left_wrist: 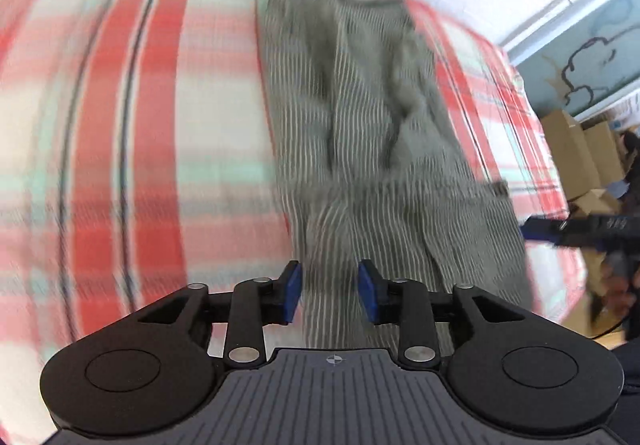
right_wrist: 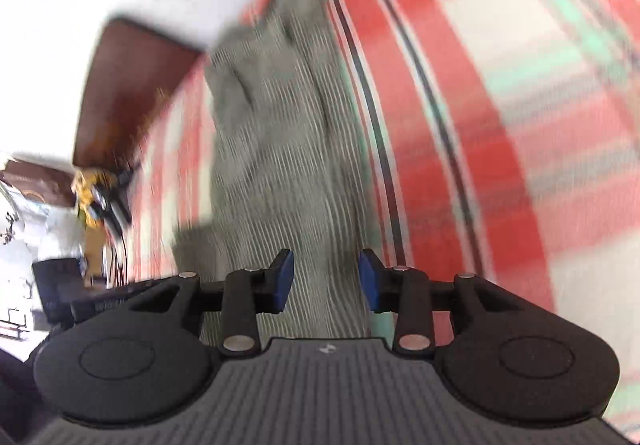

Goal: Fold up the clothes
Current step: 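Fold the hem edge further toward the collar with both tools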

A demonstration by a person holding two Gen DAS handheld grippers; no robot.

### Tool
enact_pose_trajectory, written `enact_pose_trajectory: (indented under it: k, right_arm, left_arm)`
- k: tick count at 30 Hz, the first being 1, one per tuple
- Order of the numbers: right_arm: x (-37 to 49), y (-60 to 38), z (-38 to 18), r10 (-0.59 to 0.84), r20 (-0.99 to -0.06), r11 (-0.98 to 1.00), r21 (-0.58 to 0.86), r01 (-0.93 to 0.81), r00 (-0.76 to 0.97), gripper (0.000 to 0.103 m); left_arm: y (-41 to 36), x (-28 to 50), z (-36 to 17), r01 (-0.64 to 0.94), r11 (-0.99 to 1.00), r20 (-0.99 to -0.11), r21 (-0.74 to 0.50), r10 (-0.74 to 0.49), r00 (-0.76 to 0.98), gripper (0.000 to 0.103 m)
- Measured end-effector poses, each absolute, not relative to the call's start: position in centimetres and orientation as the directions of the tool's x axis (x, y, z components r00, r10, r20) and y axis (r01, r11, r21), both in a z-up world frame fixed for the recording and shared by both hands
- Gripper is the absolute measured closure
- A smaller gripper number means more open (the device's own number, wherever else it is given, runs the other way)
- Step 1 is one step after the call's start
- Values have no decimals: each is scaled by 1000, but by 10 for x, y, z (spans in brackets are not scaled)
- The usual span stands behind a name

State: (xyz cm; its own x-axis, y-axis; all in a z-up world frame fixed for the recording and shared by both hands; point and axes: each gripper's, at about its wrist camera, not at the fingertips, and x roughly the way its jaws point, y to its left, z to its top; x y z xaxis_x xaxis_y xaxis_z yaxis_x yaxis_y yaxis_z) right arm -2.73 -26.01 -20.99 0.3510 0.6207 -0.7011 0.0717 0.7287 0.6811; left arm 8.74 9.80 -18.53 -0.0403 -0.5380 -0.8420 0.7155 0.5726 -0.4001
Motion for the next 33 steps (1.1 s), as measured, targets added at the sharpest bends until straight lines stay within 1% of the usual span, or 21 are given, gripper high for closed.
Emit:
enact_pose_trajectory:
  k: [1,4,6,7,8,9,13,15,17,20,21,23,24,25,27,29,33]
  right_arm:
    - [-21,-261,-209,613,-703,739,671,53,361,58]
    - [-1,-246,-220,583,-746,785,620,14,321,58]
    - [7,-235,-228,586,-750,786,618,9,307,58]
    - [10,-231,-232,591,-749,784,621,7,299,71]
    - [14,-225,-235,598,-748,780,626,6,287,89]
    - [17,-221,-238,606,-744,774,633,8,280,97]
    - [16,-230,-238,645,-686,719,694,37,336,97]
    - [18,-229,-246,623,-713,740,671,56,322,97]
    - [19,-227,-255,602,-736,757,650,73,309,97]
    - [21,-223,-259,589,-750,768,636,82,302,92]
    - [21,-222,-258,585,-753,772,631,78,300,91]
    - [21,-223,-250,575,-758,783,619,64,308,86]
    - [21,-225,-245,567,-759,788,613,59,321,79]
    - [21,-230,-238,555,-756,792,608,60,347,75]
    - [23,-238,-222,544,-738,791,610,49,400,74]
    - [32,-240,-205,556,-705,784,620,2,441,74]
    - [75,-225,-179,577,-667,789,605,-110,471,74]
  left_arm:
    - [86,87,-185,732,566,-843,-380,-538,-22,53]
    - [67,88,-190,757,546,-847,-359,-532,-17,53]
    - [52,87,-196,767,541,-852,-345,-523,-14,54]
    - [50,86,-200,763,547,-856,-344,-516,-16,83]
    - [48,85,-203,759,553,-860,-344,-510,-19,97]
    - [49,89,-205,748,564,-862,-351,-507,-22,101]
    - [56,98,-208,713,589,-852,-379,-523,-21,101]
    - [55,102,-220,696,608,-861,-382,-508,-29,101]
    - [53,104,-231,682,621,-866,-386,-498,-37,100]
    - [49,104,-235,676,630,-870,-382,-492,-32,90]
    - [50,105,-233,671,631,-868,-390,-495,-39,75]
    - [54,109,-227,658,638,-865,-400,-500,-40,67]
    - [58,113,-220,655,645,-862,-392,-507,-16,55]
    - [62,116,-213,652,653,-858,-385,-514,8,48]
    - [65,124,-196,654,655,-843,-379,-536,48,48]
    - [64,131,-178,663,644,-820,-382,-568,79,48]
    - [19,129,-155,747,525,-760,-408,-648,40,45]
